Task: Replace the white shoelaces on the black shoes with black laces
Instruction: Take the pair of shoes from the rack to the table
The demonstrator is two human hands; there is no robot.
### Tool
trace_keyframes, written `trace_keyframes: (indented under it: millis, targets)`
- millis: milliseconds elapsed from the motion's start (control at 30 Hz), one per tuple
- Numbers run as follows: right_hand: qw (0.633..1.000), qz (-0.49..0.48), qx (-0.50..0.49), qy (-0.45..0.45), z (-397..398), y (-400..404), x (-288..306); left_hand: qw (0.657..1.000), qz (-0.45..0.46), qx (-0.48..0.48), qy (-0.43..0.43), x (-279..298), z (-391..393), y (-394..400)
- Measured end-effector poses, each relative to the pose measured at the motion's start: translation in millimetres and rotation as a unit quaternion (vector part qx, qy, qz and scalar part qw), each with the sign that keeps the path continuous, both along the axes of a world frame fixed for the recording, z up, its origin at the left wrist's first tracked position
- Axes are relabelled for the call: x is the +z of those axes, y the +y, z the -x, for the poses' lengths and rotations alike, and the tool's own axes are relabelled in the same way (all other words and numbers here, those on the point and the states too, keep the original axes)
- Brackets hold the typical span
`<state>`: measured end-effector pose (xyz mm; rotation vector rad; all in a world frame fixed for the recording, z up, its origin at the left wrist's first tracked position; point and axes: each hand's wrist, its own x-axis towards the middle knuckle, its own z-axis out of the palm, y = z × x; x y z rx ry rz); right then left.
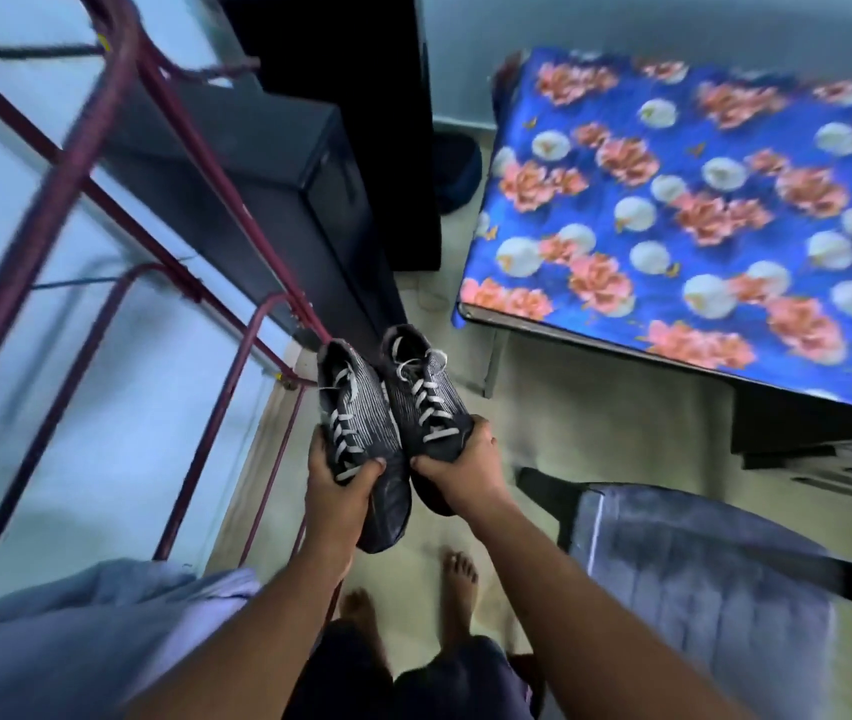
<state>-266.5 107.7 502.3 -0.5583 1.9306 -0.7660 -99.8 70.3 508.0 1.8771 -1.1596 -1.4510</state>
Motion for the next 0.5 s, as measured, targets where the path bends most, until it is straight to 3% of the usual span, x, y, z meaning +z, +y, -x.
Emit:
trace_keyframes:
  millis: [167,500]
  targets:
    - [0.998,0.037,-0.052,0.013,35.1,5.4,54.0,0.998,0.031,-0.057,-0.003,54.2,34.8,-7.2]
    - [0.982,0.06,-0.156,0.089,125.2,-39.4,103.2,0.981,0.108,-0.163,0.017,99.5,152.2,-86.3]
